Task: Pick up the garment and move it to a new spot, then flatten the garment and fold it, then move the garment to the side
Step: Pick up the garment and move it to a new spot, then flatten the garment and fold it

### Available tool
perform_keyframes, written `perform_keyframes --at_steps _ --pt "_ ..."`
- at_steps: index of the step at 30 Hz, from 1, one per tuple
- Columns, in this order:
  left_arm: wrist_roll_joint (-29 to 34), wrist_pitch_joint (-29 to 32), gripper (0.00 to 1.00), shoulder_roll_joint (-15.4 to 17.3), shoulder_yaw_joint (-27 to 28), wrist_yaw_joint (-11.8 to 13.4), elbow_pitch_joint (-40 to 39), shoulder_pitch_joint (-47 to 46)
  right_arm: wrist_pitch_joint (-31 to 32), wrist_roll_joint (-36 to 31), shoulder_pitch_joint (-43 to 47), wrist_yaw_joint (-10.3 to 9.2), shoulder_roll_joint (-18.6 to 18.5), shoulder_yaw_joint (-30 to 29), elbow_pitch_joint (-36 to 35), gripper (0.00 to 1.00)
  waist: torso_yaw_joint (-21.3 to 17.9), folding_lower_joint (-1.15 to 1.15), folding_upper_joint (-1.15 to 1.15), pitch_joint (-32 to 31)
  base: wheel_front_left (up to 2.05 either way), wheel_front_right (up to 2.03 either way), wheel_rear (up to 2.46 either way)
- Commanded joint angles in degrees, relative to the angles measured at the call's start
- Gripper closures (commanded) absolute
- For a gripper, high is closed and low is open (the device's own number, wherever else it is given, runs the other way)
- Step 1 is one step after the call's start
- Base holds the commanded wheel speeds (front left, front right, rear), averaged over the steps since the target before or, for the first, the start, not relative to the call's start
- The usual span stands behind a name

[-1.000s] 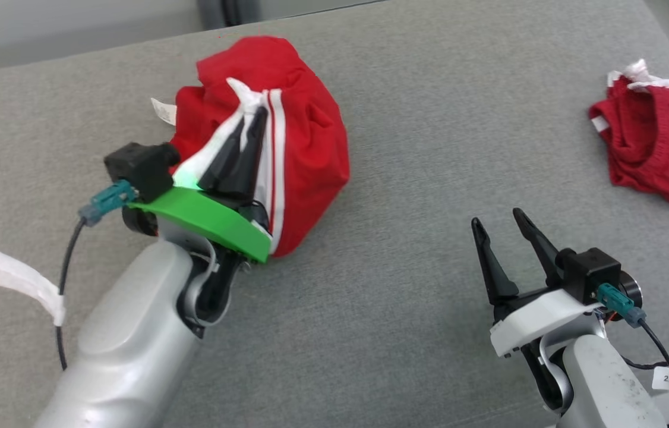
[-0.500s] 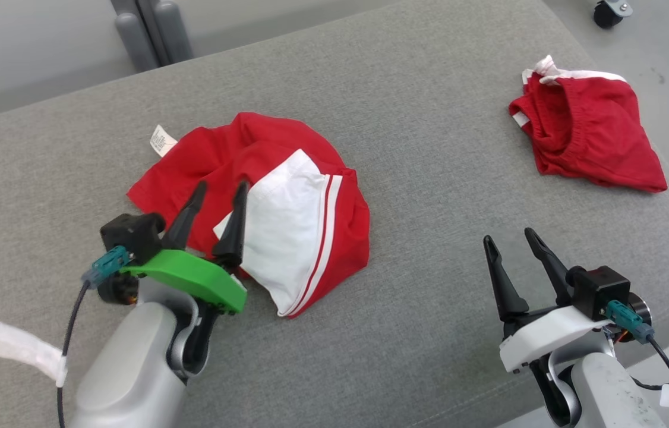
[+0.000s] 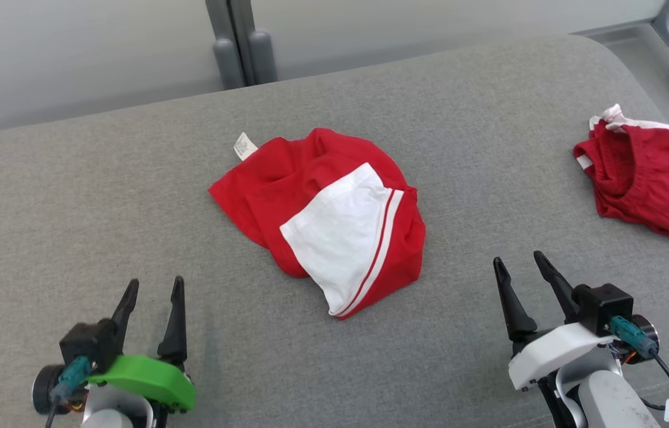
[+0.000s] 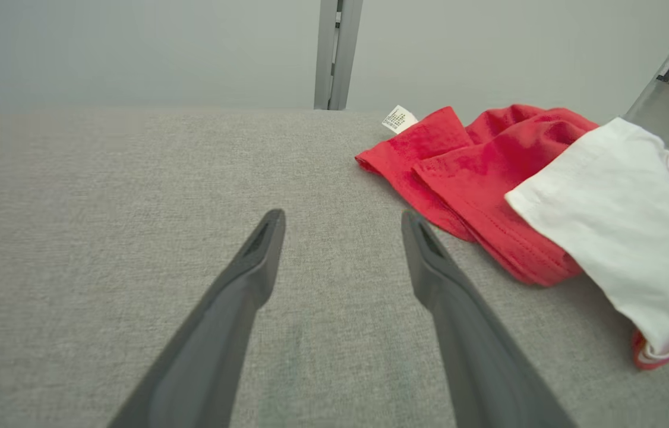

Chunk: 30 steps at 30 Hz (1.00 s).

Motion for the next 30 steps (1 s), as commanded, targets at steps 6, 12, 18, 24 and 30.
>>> perform_keyframes --at_steps 6,12,18,24,30 --pt "4.6 0.0 0.00 -2.7 7.0 -0.2 -3.8 8.6 0.0 -0.7 2.5 -0.09 -0.2 -0.4 1.1 0.00 3.9 0.00 0.00 -3.4 0.00 0.00 0.00" --pt "6.6 0.0 0.00 -4.9 9.1 -0.2 -5.4 11.7 0.0 -1.0 3.0 -0.09 -0.2 -0.1 1.7 0.00 5.3 0.00 0.00 -3.3 0.00 0.00 0.00" --pt "6.1 0.0 0.00 -5.7 8.1 -0.2 -5.5 9.8 0.0 -1.2 0.1 -0.09 -0.2 3.7 0.0 0.00 7.5 0.00 0.00 -1.8 0.00 0.00 0.00" --pt "5.4 0.0 0.00 -5.8 5.8 -0.2 -4.5 8.3 0.0 -2.8 -6.0 -0.09 -0.3 13.9 -0.4 0.00 10.7 0.00 0.00 0.0 0.00 0.00 0.00" --pt "3.0 0.0 0.00 -5.7 3.1 -0.2 -3.0 7.4 0.0 -3.4 -11.8 -0.09 -0.3 22.6 8.4 0.00 14.7 0.00 0.00 1.4 0.00 0.00 0.00"
